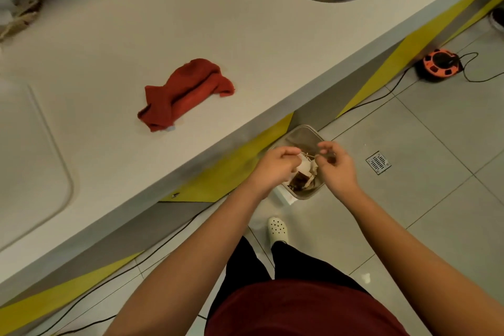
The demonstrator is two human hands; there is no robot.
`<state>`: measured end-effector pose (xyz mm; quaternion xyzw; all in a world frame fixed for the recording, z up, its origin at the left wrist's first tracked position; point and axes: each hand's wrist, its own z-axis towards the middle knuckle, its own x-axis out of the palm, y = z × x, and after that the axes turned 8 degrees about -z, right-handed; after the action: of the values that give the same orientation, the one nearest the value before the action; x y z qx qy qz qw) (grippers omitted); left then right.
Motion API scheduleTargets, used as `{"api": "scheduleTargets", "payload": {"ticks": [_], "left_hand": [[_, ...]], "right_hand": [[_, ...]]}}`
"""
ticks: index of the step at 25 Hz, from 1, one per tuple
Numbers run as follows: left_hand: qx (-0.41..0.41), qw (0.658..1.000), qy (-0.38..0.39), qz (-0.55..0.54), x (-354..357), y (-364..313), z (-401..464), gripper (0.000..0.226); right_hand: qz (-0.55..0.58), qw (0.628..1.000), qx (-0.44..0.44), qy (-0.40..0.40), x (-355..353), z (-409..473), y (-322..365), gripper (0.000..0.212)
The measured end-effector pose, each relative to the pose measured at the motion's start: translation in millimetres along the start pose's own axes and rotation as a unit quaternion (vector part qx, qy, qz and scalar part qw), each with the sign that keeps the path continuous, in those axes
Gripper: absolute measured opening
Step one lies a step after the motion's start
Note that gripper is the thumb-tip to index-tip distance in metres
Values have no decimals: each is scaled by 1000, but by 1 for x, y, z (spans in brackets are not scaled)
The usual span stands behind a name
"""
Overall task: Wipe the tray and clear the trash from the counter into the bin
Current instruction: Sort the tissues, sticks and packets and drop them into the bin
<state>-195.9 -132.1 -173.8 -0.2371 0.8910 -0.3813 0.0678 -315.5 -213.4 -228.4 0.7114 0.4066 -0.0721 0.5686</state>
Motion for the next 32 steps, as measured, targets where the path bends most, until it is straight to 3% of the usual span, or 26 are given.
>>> {"api": "scheduleTargets", "payload": {"ticks": [4,7,14,24,28,32], "left_hand": [[112,991,34,-68,-20,-48,-41,20],[172,979,2,-107,-59,-86,-69,16],[221,956,-134,-135,-177,-128,-110,16],[277,914,-226,-189,-309,-143,-110,17],[287,901,-300,-122,-348,-162,-78,15],[280,888,-364,-36,-381,-190,-32,27]], "right_hand": [[43,980,-189,-44,0,-14,63,24],[66,963,-254,-65,6,-16,127,24],[37,949,-314,-5,68,-15,242,22],[-78,936,-341,33,160,6,332,23],[-106,939,-323,52,185,41,365,25],[-169,930,-312,90,213,93,391,30]]}}
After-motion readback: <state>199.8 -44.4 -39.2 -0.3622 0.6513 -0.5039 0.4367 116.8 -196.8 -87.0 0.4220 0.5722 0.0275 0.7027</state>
